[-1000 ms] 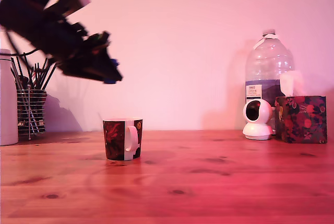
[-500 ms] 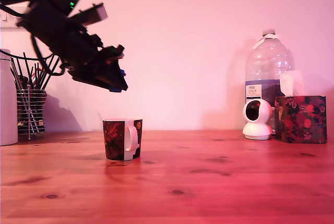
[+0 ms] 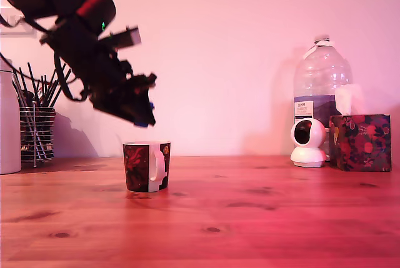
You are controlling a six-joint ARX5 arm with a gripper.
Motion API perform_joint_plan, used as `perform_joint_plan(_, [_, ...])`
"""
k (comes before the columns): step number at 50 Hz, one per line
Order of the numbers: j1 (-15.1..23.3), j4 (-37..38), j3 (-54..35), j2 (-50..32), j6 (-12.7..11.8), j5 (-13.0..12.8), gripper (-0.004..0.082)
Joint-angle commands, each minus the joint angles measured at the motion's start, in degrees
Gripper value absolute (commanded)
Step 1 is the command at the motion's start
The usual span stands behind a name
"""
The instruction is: Pick up the coffee capsules from the table one by one and drop them inside the nearest coffee cup
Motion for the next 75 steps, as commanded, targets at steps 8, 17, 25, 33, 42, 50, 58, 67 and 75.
perform_joint_plan(8, [-0.37, -0.28, 0.44, 2.16, 0.28, 0.04, 0.0235])
perform_joint_plan(17, [-0.37, -0.17, 0.44, 2.21, 0.28, 0.04, 0.0235])
perform_joint_plan(25, [-0.37, -0.46, 0.44, 2.21, 0.33, 0.00, 0.0235])
perform_joint_plan(33, [-0.37, -0.61, 0.44, 2.21, 0.31, -0.07, 0.0236])
perform_joint_plan(42, [-0.37, -0.42, 0.44, 2.21, 0.31, 0.11, 0.0497])
perform_joint_plan(50, [-0.48, -0.37, 0.44, 2.21, 0.33, 0.02, 0.0574])
perform_joint_plan(58, [-0.59, -0.20, 0.44, 2.19, 0.50, 0.09, 0.0573])
perform_joint_plan(67, [-0.63, -0.28, 0.44, 1.90, 0.48, 0.13, 0.0543])
perform_joint_plan(75, [-0.94, -1.97, 0.44, 0.26, 0.46, 0.26, 0.0241])
